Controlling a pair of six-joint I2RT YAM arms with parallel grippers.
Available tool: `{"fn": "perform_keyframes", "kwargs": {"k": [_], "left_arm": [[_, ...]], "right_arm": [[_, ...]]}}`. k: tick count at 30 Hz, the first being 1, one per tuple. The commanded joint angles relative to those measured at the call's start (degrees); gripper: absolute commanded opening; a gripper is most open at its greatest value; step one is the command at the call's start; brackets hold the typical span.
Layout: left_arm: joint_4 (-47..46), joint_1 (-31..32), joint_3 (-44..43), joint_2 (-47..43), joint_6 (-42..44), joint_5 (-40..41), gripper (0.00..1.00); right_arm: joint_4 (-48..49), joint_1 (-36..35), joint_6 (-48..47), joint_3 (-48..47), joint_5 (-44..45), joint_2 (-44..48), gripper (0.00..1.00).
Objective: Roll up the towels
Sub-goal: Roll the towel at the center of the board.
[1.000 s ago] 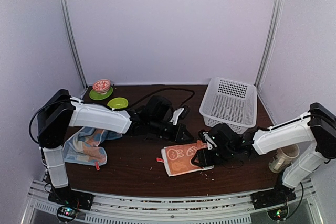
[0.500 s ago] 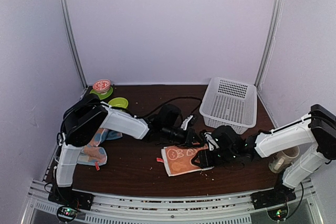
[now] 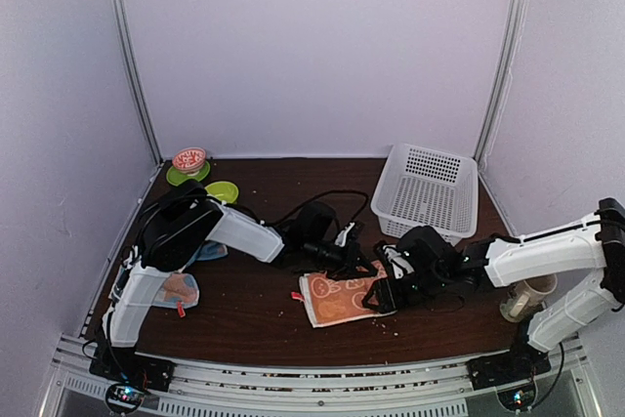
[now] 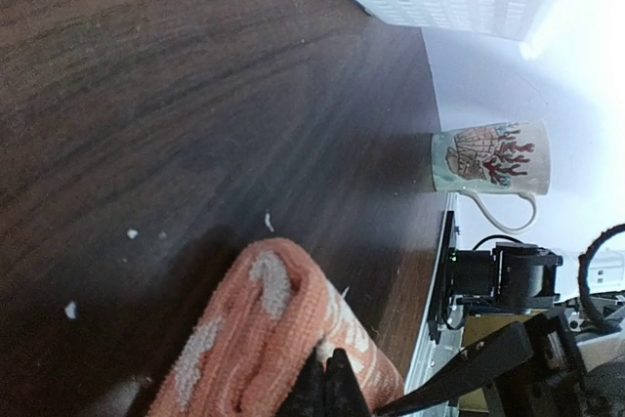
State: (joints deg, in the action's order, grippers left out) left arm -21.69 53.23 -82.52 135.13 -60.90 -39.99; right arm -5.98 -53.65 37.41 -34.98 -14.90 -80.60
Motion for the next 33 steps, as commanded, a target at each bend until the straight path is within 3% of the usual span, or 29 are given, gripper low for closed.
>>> {"fn": "perform_keyframes", "kwargs": {"k": [1,7,22,27,33], "left_arm": [[-1.3,-0.7,-0.7,1.5,-1.3,0.7,0.0],[-1.2,-0.7,1.1,0.3,-1.0,1.7,0.0],[2.9,-0.7,3.0,-3.7,2.7,2.8,0.0],[4.0,-0.7,3.5,-5.0,3.8,3.2,0.0],[5.2,-0.7,3.8,-6.7,5.0,3.7,0.0]], "right_arm": [[-10.6,0.2,-1.0,-2.2,3.9,7.2,0.61],[-6.2,6.3,6.1,3.1,5.2,12.8,0.61],[9.3,12.8,8.4,6.2,-8.2,-1.4,0.5],[10.0,12.6,8.3,6.2,-11.0,-4.8,0.38],[5.2,10.8,5.5,3.7,-11.0,-6.2,0.17]]}}
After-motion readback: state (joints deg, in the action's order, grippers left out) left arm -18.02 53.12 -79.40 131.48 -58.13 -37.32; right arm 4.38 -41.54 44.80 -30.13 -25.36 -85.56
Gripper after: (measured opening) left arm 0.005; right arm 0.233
